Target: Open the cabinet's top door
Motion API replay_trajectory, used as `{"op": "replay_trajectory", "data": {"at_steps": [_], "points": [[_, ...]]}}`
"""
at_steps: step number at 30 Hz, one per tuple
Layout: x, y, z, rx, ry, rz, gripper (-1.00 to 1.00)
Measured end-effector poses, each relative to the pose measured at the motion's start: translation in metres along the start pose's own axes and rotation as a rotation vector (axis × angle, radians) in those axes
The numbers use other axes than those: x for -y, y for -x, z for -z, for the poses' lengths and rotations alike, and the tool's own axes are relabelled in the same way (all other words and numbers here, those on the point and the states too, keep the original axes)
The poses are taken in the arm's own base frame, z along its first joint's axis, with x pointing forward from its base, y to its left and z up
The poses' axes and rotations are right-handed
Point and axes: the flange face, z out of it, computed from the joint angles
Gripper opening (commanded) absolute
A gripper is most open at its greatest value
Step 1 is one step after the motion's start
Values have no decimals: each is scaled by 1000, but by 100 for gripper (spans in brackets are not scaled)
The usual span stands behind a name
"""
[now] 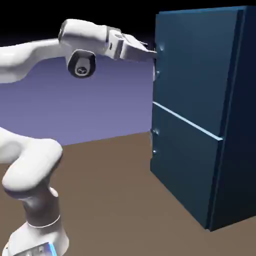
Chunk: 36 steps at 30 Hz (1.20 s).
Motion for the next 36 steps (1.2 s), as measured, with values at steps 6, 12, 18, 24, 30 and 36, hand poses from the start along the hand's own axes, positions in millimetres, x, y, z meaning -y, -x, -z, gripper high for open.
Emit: {"op": "replay_trajectory", "data": {"at_steps": [6,12,18,24,30,36], "points": [[35,50,9,-47,-91,31,0],[50,117,-13,-60,-151,90,0],[36,187,-66,-42,-171,162,0],[34,203,-121,-34,-169,181,0],[23,193,-104,28,-219,186,-100],[-6,166,-47,154,-324,197,-100]]}}
